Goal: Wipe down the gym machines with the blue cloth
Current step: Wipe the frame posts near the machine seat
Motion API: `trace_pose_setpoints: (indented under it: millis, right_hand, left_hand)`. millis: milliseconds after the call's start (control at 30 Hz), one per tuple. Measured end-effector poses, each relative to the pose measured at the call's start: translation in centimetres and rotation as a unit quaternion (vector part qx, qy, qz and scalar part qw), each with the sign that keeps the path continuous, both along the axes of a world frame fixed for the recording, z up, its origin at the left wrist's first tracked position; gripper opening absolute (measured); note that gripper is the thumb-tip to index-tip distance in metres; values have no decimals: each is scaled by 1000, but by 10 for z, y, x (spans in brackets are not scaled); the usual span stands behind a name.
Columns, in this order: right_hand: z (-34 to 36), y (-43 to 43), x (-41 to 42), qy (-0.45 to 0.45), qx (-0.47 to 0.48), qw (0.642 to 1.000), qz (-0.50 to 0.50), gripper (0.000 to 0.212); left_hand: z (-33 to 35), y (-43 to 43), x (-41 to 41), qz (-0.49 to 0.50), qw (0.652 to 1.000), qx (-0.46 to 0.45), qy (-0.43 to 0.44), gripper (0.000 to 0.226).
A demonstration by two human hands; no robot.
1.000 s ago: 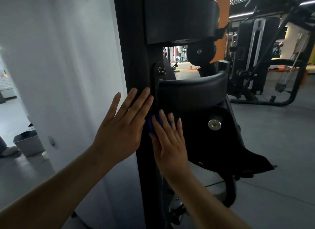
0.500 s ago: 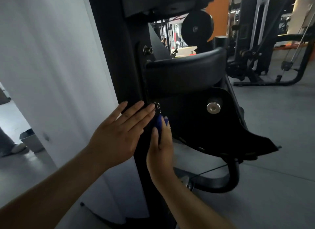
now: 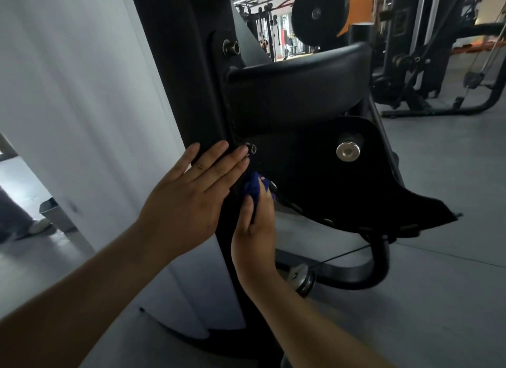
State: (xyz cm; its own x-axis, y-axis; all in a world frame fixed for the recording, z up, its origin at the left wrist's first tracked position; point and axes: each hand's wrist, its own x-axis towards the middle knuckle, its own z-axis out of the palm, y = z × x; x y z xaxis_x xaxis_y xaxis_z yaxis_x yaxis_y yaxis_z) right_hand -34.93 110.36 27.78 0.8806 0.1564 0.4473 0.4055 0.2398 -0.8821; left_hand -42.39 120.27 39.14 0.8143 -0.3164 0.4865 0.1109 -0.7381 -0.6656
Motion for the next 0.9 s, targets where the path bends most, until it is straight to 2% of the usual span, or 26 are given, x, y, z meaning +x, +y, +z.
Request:
trace_pose_setpoints:
  millis: [67, 167, 233, 333, 400, 533, 633, 700, 767, 900]
  right_hand:
    - [5, 0, 5, 8, -12, 1000, -12, 48]
    - [32, 3, 6, 12, 37, 999, 22, 49]
    - [27, 4, -1, 3, 55, 998, 29, 50]
    - [-16, -1, -12, 8, -7, 1000, 25, 54]
    - [-21, -4, -8, 17, -26, 999, 27, 56]
    - [25, 2, 11, -51, 3, 999, -2, 49]
    - [13, 6, 14, -67, -105, 986, -112, 51]
    - [-14, 6, 11, -17, -143, 982, -122, 53]
    - [-23, 6, 6, 21, -121, 990, -76, 53]
    - [7, 3, 3, -21, 16, 1000, 5, 52]
  left_hand:
    - [0, 0, 1, 0, 1000, 0, 3, 64]
    - [0, 0, 0, 1, 1000, -1, 9, 62]
    - [1, -2, 0, 8, 1000, 1, 14, 63]
    - [1, -4, -2, 14, 1000, -1, 9, 64]
    - [0, -7, -2, 18, 1000, -5, 5, 64]
    - [-4, -13, -1, 27, 999, -22, 4, 65]
    - [-8, -16, 0, 35, 999, -30, 1, 64]
    - [-9, -15, 0, 39, 999, -33, -3, 64]
    - [-10, -15, 0, 40, 999, -31, 0, 65]
    - [-14, -17, 2, 48, 998, -36, -6, 63]
